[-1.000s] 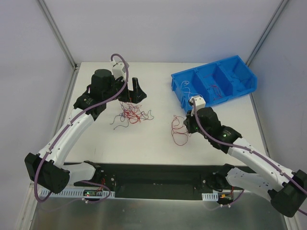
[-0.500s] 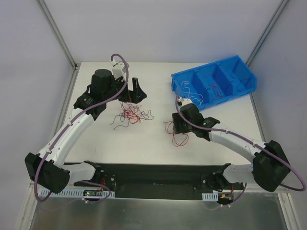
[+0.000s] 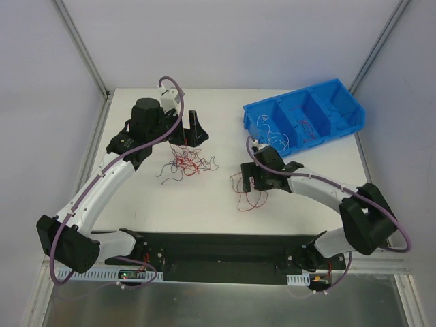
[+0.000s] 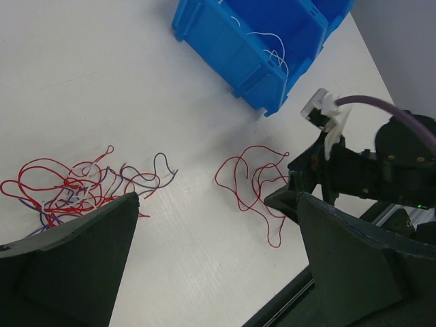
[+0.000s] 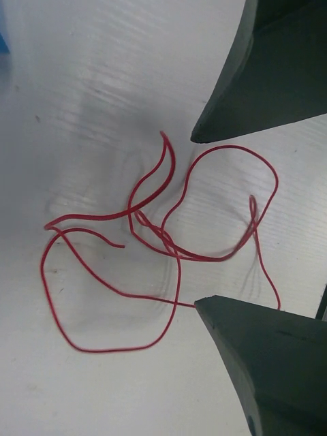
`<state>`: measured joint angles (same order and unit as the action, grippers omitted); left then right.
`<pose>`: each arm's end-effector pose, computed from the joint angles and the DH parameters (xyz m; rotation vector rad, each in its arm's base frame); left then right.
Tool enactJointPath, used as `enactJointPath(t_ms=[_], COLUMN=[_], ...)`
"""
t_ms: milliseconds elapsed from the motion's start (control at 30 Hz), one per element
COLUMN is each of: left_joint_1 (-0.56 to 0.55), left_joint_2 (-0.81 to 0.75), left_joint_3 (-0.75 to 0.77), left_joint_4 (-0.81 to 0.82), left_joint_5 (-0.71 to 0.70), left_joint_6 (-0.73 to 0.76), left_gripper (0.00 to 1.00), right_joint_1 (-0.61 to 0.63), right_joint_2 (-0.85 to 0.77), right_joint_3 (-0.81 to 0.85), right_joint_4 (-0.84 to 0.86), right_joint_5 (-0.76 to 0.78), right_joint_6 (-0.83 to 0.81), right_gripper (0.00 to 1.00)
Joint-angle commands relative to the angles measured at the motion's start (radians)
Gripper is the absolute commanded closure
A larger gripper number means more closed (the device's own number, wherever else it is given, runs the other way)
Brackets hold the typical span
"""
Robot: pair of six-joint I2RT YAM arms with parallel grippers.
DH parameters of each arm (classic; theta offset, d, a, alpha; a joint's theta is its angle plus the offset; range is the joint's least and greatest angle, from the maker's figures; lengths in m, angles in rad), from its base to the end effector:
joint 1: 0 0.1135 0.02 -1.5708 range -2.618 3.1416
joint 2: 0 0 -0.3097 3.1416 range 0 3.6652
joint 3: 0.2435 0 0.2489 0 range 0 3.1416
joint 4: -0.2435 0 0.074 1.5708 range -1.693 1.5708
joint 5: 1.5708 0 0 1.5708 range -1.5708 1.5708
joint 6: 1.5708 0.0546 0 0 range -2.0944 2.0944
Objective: Untangle the cables
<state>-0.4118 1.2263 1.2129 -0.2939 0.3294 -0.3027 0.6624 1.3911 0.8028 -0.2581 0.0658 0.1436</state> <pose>0.2473 -0.1273 0.4238 0.3389 1.9100 -0.7926 0.2262 0.1719 0.2379 -0.5953 2.3615 0.2881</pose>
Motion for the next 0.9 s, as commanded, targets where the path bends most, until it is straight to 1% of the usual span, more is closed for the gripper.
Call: enactJointPath(t_ms=[0, 67, 100, 133, 167, 233, 300, 367, 467, 500, 533, 567, 733, 833, 867], left_joint_1=[-0.001, -0.002, 0.001, 0.001, 0.001, 0.001, 0.001, 0.001, 0.001, 0.001, -0.001, -0.001, -0.001, -0.001, -0.001], left_joint_2=[-0.01, -0.007, -0.005, -0.005, -0.005, -0.002, -0.002, -0.004, -0.004, -0.004, -0.002, -0.004, -0.004, -0.005, -0.008], left_joint_3=[0.01, 0.01, 0.01, 0.01, 0.01, 0.008, 0.008, 0.01, 0.01, 0.011, 0.011, 0.011, 0.01, 0.011, 0.011], left_joint_4=[0.013, 0.013, 0.013, 0.013, 0.012, 0.013, 0.013, 0.012, 0.013, 0.015, 0.013, 0.013, 0.013, 0.013, 0.013], left_joint_5=[-0.006, -0.004, -0.003, -0.003, -0.004, -0.006, -0.006, -0.007, -0.003, -0.001, 0.0, 0.005, 0.002, 0.007, 0.008], left_joint_6=[0.004, 0.004, 0.002, 0.002, 0.002, 0.004, 0.004, 0.004, 0.004, 0.002, 0.002, 0.001, -0.003, -0.007, -0.007], left_gripper=[0.01, 0.01, 0.01, 0.01, 0.01, 0.01, 0.01, 0.01, 0.01, 0.01, 0.01, 0.01, 0.01, 0.01, 0.01], right_joint_1=[0.019, 0.043, 0.052, 0.065, 0.074, 0.095, 0.105, 0.108, 0.106, 0.106, 0.108, 0.109, 0.109, 0.1, 0.089], right_joint_2=[0.117, 0.167, 0.193, 0.219, 0.238, 0.273, 0.299, 0.313, 0.29, 0.273, 0.243, 0.215, 0.03, -0.104, -0.147], right_joint_3=[0.059, 0.102, 0.127, 0.153, 0.171, 0.203, 0.216, 0.213, 0.188, 0.179, 0.171, 0.167, 0.133, 0.102, 0.101], right_joint_4=[-0.003, -0.047, -0.079, -0.114, -0.137, -0.18, -0.21, -0.204, -0.181, -0.175, -0.171, -0.171, -0.147, -0.132, -0.132], right_joint_5=[-0.032, 0.034, 0.072, 0.103, 0.132, 0.169, 0.18, 0.152, 0.128, 0.134, 0.147, 0.167, 0.256, 0.377, 0.393], right_joint_6=[-0.015, 0.004, 0.016, 0.031, 0.043, 0.077, 0.097, 0.105, 0.106, 0.103, 0.1, 0.093, 0.065, 0.119, 0.12], right_gripper=[0.04, 0.04, 0.01, 0.07, 0.1, 0.22, 0.41, 0.59, 0.82, 0.88, 0.97, 1.0, 1.0, 1.0, 1.0])
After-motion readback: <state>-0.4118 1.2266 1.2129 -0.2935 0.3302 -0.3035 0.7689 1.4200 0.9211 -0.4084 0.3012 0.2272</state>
